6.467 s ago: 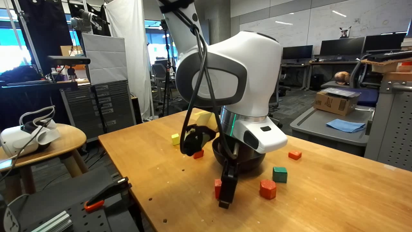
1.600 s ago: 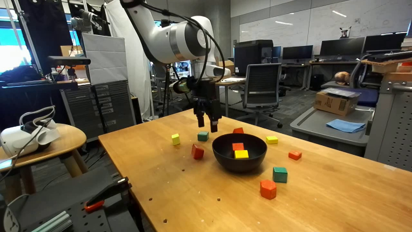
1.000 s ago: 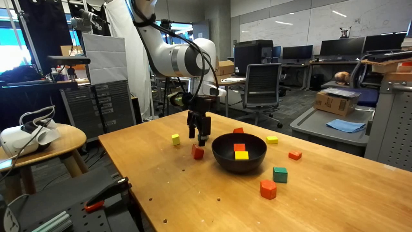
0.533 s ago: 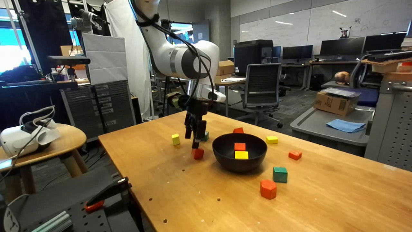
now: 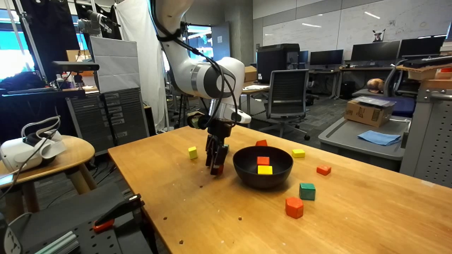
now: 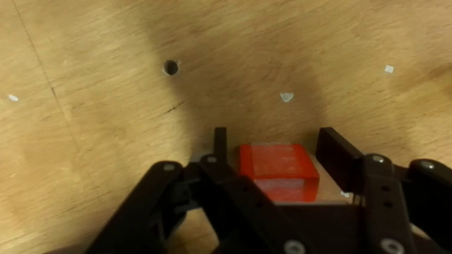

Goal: Pick up all the toy blocks from the table and put them in the bowl

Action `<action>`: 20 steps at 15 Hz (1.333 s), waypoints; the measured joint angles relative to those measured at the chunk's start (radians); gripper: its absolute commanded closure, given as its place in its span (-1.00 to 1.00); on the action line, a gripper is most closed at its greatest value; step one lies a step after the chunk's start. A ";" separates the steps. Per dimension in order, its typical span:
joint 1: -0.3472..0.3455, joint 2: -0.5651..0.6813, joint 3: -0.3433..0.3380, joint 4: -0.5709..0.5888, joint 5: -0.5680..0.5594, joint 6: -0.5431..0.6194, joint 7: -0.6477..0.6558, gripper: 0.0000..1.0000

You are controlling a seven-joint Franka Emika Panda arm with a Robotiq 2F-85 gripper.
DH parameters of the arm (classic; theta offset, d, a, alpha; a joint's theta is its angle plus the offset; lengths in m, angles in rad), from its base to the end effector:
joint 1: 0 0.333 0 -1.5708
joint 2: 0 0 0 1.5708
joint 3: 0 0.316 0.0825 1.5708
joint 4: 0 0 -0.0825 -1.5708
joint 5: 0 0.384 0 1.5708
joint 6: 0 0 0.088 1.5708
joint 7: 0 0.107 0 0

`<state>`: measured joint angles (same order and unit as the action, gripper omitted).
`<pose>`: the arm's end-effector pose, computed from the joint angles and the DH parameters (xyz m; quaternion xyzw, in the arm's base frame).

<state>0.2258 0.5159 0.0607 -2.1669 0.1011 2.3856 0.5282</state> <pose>0.5025 0.1510 0.1319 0.9747 -0.1618 -0.1533 0.0180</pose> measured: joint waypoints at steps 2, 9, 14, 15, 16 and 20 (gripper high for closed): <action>0.006 -0.002 0.001 0.007 0.001 -0.001 0.000 0.58; 0.028 -0.102 -0.016 -0.027 -0.045 -0.001 0.021 0.58; 0.025 -0.265 -0.088 -0.064 -0.151 -0.001 0.162 0.58; 0.014 -0.274 -0.102 -0.056 -0.168 -0.005 0.189 0.58; 0.001 -0.273 -0.113 -0.042 -0.179 -0.013 0.211 0.58; -0.057 -0.204 -0.139 0.046 -0.195 -0.100 0.265 0.58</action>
<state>0.1693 0.3114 -0.0787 -2.1205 -0.0941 2.2860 0.7932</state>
